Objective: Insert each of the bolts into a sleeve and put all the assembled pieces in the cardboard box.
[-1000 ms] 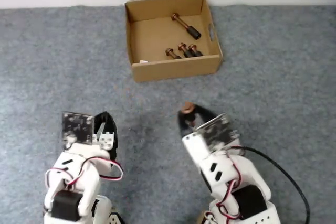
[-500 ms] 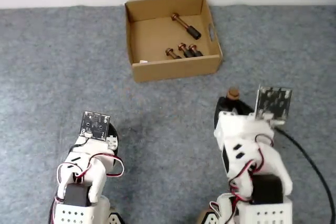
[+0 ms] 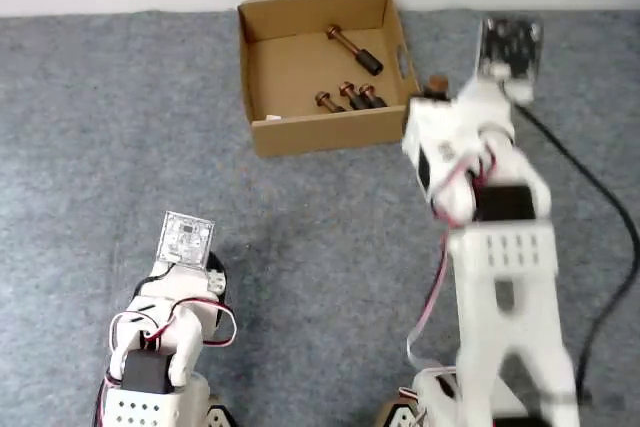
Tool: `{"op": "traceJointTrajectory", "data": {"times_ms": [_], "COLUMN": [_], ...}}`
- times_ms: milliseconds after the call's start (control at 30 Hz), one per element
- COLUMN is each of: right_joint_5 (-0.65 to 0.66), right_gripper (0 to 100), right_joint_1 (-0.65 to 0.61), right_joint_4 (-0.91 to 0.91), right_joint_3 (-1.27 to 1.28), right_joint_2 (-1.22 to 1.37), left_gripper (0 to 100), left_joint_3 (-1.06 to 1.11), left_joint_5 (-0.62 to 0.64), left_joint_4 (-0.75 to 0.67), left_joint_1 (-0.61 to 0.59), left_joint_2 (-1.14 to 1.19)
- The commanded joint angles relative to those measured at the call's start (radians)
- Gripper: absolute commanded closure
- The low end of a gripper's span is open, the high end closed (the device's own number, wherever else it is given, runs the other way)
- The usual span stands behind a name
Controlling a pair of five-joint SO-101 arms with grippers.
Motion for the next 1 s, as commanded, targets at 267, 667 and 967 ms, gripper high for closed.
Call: {"op": "traceJointTrajectory", "data": {"times_ms": [267, 667, 967], "right_joint_5": [0.094, 0.256, 0.265], "right_gripper": [99.1, 99.1, 99.1], "right_joint_1": [-0.010, -0.015, -0.012], "right_joint_4": [-0.139, -0.128, -0.127], "right_joint_3": [-0.773, -1.178, -1.194], "right_joint_2": [0.748, 1.259, 1.383], "left_gripper": [100, 100, 100], "left_joint_3": [-0.004, -0.004, -0.004], "left_joint_5": [-0.003, -0.003, -0.003], "left_joint_4": [0.028, 0.025, 0.023], "left_joint_1": [-0.006, -0.006, -0.006], "left_joint_2": [-0.005, -0.005, -0.005]}}
